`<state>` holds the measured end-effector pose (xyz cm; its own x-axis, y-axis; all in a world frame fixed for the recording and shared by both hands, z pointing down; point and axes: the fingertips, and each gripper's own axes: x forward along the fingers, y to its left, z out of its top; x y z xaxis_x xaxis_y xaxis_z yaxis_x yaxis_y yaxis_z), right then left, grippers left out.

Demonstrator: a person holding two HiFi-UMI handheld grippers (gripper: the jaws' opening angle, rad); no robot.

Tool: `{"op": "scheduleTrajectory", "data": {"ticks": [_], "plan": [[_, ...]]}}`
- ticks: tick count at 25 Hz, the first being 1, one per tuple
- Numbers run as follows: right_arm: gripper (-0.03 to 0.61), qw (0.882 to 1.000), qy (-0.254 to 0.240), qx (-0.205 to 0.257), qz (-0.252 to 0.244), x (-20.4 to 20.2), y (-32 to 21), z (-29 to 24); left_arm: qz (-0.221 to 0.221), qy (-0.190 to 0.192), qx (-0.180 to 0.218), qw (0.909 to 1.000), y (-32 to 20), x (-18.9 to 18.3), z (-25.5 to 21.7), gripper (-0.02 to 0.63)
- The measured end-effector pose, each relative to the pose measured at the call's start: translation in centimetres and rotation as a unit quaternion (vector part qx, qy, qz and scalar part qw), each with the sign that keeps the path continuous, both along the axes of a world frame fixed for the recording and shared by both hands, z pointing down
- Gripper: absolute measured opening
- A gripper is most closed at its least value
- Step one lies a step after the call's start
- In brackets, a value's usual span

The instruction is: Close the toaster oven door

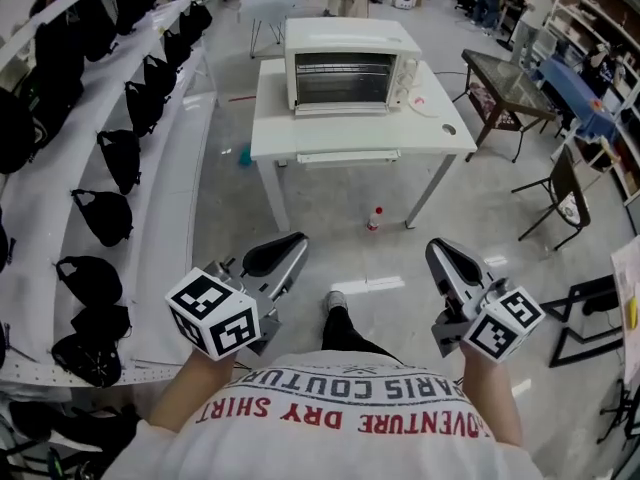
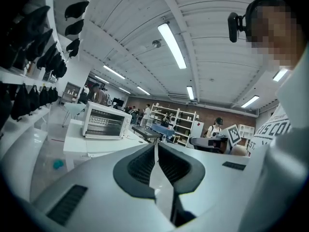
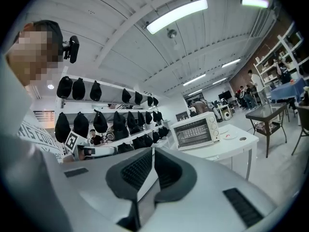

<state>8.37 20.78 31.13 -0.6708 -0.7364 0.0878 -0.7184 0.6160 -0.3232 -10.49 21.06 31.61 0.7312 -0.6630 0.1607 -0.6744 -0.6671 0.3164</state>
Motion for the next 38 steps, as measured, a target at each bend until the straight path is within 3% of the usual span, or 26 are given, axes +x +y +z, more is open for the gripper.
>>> {"op": "scheduleTrajectory", "data": {"ticks": [9,14,17,21,24,27,29,34,38], "plan": [[0.026,0.999,-0.013,-0.039,0.0,1.9,-12.5,3.1,-0.032,-0.016,-0.044,0.9984,-11.7,-0.2,3.4,0.043],[0.026,0.996,-0.026,-0.084,-0.014,2.3,-20.2,6.0,-0.041,-0.083,-0.068,0.9934,-18.5,0.0,6.9,0.044],[0.026,0.994,-0.029,-0.101,-0.026,2.5,-23.9,7.8,-0.049,-0.096,-0.089,0.9901,-21.6,0.0,9.3,0.044],[0.026,0.993,-0.022,-0.112,-0.031,3.5,-28.0,9.8,-0.055,-0.095,-0.122,0.9864,-25.4,-0.3,12.1,0.121],[0.034,0.992,0.003,-0.12,-0.033,4.5,-30.2,11.9,-0.064,-0.1,-0.141,0.9829,-27.3,-0.9,14.1,0.176],[0.122,0.99,0.051,-0.127,-0.04,5.3,-31.8,14.5,-0.083,-0.117,-0.146,0.9788,-28.7,-1.7,16.0,0.226],[0.143,0.987,0.079,-0.136,-0.045,5.6,-32.5,16.3,-0.095,-0.127,-0.15,0.9759,-29.5,-2.3,17.2,0.254],[0.218,0.977,0.159,-0.133,-0.056,6.1,-33.3,19.6,-0.112,-0.126,-0.163,0.9721,-30.7,-3.5,19.5,0.289],[0.236,0.971,0.181,-0.148,-0.048,6.3,-34.5,22.1,-0.119,-0.146,-0.167,0.9679,-31.1,-4.2,21.6,0.296]]}}
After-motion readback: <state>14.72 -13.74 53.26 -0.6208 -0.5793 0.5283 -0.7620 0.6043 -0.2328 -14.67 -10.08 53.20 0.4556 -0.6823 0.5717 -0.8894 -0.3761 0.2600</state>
